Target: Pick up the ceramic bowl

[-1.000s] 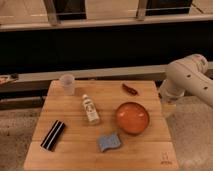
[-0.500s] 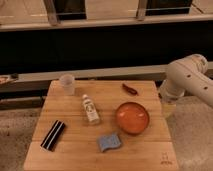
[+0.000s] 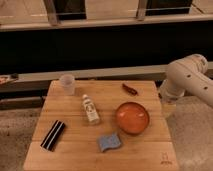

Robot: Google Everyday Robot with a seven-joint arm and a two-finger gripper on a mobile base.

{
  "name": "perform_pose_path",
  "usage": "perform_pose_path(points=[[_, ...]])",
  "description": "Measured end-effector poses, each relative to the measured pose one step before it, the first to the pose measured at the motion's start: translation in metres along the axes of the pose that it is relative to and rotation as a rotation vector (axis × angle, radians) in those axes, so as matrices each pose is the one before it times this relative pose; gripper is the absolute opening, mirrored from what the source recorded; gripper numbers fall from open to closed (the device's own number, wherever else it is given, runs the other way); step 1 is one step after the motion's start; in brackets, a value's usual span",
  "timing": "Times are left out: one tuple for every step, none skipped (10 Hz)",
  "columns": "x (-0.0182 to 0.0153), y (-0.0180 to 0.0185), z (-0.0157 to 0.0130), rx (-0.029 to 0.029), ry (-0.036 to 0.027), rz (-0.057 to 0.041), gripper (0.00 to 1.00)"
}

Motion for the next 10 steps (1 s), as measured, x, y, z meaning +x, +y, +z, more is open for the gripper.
perform_pose_path(points=[[-0.00002,0.00000,-0.00002,0.00000,-0.00001,-0.00003,0.80],[0.00013,-0.00003,0.00064,0.00157,0.00275,-0.00596,0.80],[-0.00400,-0.00071,0.00592,0.00790,0.01958,-0.05520,0.80],[-0.00869,-0.00046,0.00443,0.00043,0.00337,-0.05358,0.80],[-0.00581,-0.00179,0.00313,0.00484,0.00662,-0.05105,0.80],[0.00119,0.00112,0.00216,0.00002,0.00772,-0.00780,0.80],[-0.00017,-0.00043,0.00071,0.00235,0.00223,-0.00201,0.80],[-0.00092,0.00031,0.00259,0.00072,0.00271,-0.00681,0.80],[-0.00237,0.00011,0.00144,0.00259,0.00230,-0.02379,0.80],[-0.00290,-0.00008,0.00356,0.00216,0.00247,-0.04990,0.80]])
